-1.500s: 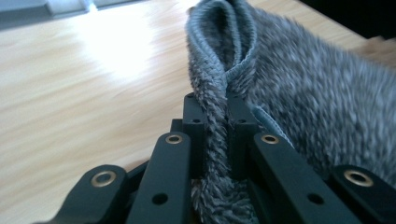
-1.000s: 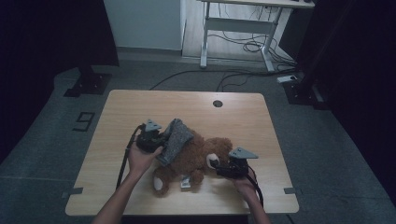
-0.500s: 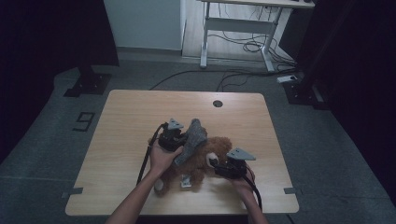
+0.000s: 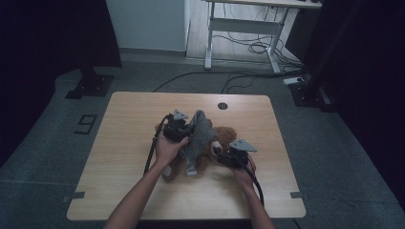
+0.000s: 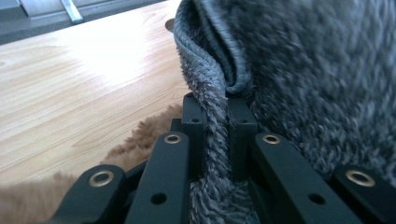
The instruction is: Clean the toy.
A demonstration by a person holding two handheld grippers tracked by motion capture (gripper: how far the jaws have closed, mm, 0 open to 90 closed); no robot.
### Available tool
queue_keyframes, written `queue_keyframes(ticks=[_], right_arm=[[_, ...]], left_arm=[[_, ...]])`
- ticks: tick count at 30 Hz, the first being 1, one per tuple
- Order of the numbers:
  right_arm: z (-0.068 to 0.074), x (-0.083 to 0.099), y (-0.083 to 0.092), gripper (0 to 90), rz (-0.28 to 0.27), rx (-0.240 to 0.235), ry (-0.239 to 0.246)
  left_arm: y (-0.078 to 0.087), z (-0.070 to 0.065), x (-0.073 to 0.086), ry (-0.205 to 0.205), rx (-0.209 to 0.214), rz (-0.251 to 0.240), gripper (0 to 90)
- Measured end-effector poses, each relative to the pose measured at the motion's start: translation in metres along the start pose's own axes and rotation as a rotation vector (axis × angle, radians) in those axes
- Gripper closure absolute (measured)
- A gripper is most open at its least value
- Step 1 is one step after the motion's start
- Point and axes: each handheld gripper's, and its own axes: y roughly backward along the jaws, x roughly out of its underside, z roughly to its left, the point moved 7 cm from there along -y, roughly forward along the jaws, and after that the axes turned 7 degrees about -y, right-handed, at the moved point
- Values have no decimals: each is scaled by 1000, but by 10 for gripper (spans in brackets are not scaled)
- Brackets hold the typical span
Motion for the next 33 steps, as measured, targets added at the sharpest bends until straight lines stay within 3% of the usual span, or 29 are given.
queue_keyframes(ticks=[4, 9, 11, 15, 21, 23, 28, 31, 33], right_arm=[[0, 5, 9, 293, 12, -55, 39], [5, 14, 21, 215, 27, -89, 59], [8, 15, 26, 135, 32, -85, 46], [12, 12, 32, 68, 76, -105, 19], [3, 0, 37, 6, 91, -139, -53], [1, -4, 36, 0, 80, -141, -64], [-6, -20, 31, 0, 37, -141, -150], [-6, -20, 21, 0, 82, -139, -143], [-1, -13, 16, 59, 116, -159, -132]], left_arm=[[-3, 0, 12, 5, 23, 17, 804], [6, -6, 33, 32, 96, -5, 812], [10, -8, 40, 49, 118, -20, 815], [13, -12, 48, 50, 114, -54, 821], [14, -13, 54, 69, 119, -83, 824], [14, -14, 55, 70, 116, -84, 824], [16, -16, 55, 58, 111, -87, 824], [17, -17, 56, 54, 110, -90, 824], [18, -18, 56, 49, 112, -89, 823]])
